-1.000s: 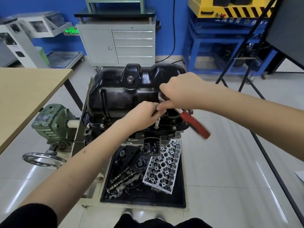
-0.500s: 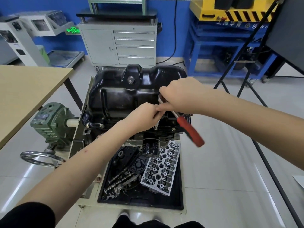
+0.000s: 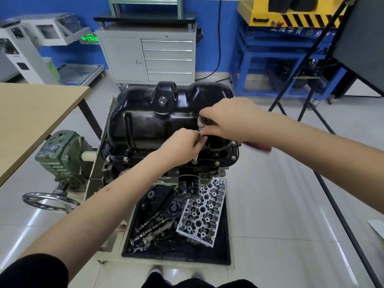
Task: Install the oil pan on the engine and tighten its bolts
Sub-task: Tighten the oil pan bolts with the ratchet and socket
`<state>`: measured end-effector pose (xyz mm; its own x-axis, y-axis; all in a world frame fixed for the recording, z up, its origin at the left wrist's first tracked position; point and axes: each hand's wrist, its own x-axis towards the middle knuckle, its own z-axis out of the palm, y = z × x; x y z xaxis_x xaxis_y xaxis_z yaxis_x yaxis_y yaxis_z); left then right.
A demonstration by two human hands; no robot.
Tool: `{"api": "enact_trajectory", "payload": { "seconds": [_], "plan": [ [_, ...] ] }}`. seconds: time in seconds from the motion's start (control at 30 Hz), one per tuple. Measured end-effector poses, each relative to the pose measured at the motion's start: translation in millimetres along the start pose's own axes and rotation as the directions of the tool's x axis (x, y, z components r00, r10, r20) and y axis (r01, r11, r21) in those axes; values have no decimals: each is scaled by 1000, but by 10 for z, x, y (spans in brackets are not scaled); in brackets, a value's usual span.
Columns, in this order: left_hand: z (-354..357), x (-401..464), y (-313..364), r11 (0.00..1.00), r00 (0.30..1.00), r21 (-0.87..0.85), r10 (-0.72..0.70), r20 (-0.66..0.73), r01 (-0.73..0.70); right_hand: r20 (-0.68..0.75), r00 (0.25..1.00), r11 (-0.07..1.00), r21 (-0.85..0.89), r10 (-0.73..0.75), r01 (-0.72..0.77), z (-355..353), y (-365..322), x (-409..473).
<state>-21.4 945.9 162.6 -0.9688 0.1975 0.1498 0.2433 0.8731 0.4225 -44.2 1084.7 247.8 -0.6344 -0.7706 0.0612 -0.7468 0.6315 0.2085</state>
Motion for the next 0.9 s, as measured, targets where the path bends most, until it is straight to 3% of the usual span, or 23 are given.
{"api": "enact_trajectory", "payload": {
  "seconds": [0.13,0.2,0.37,0.47,0.6,0.7,0.8,0.9],
  "plan": [
    [-38,6,-47,1000,998,-29,-2,60,4,51,978,961,-181,-203,209,13,53,-17],
    [-29,-3,-38,1000,998,-5,-19,62,19,37,986,961,-221,-164,168,-2,40,-22],
    [22,-12,4,999,1000,30,14,-8,-13,34,997,997,-39,74,-73,-13,-103,-57],
    [-24,-7,-18,1000,999,2,23,49,-23,-11,1000,998,-55,-24,23,39,-99,-60],
    [-83,-21,-63,1000,986,0,13,166,-13,37,977,960,-183,-211,214,69,-66,-73],
    [-98,-63,-38,998,989,-54,22,147,-14,-33,996,983,-170,-77,71,24,-112,-79],
    [-67,-62,3,998,996,-62,37,76,-33,-8,995,990,-99,97,-97,-2,-134,-50],
    [-49,-36,-12,998,996,-50,32,78,-28,-30,999,993,-121,-18,15,55,-96,-31]
  ]
}}
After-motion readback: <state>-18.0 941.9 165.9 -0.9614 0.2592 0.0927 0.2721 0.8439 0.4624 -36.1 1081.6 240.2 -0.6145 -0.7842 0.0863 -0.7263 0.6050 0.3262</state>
